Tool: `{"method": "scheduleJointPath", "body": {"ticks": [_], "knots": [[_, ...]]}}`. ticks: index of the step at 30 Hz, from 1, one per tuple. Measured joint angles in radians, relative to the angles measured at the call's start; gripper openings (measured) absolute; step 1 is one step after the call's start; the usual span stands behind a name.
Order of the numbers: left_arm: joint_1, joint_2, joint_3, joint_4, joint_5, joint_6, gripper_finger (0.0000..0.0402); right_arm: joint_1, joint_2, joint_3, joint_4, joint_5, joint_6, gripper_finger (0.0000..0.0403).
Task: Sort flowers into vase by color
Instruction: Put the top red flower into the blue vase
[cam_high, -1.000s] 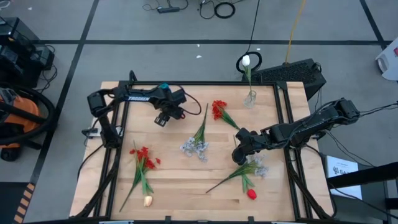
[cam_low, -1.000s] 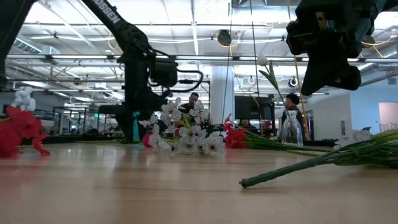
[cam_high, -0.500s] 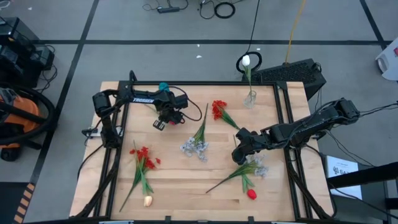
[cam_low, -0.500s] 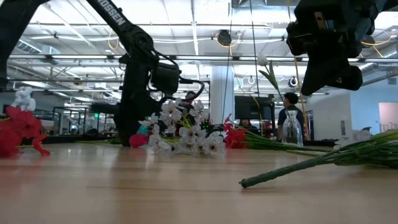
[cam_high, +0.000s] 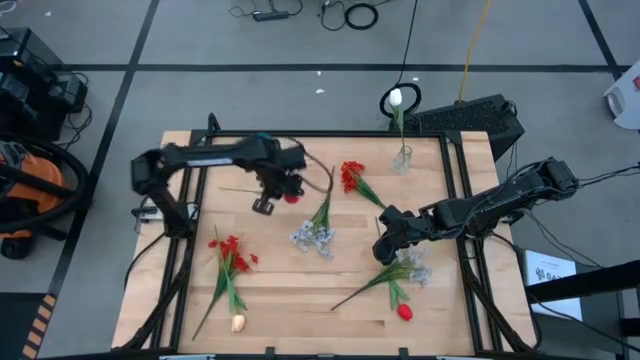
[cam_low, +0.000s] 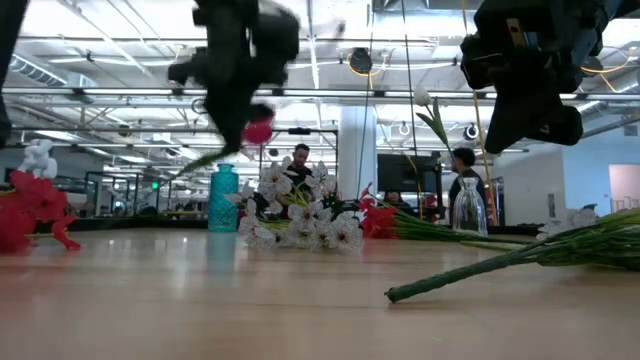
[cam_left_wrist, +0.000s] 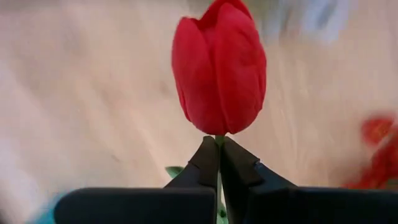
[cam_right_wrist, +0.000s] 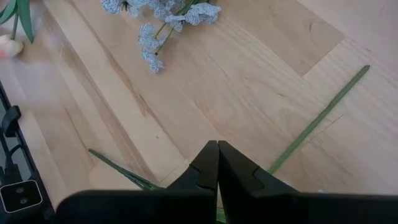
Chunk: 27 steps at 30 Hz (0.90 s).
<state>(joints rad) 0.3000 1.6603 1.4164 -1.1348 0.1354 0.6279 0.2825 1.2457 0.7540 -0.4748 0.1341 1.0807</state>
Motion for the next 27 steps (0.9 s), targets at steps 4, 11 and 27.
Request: {"method": "scheduleJointPath", "body": {"ticks": [4,11,27], "knots": [[0.04,-0.136,0.064,0.158,0.021,-0.046,0.0002,0.0,0.0,0.0,0.0,0.0,-0.002,0.0],[0.229,-0.37,0.078,0.514,0.084,-0.189,0.0001,0.0,0.0,0.0,0.0,0.005,-0.007,0.0],[0.57,-0.458,0.035,0.657,0.11,-0.412,0.0003,-0.002,0.0,0.0,0.001,0.053,-0.019,0.0]]}}
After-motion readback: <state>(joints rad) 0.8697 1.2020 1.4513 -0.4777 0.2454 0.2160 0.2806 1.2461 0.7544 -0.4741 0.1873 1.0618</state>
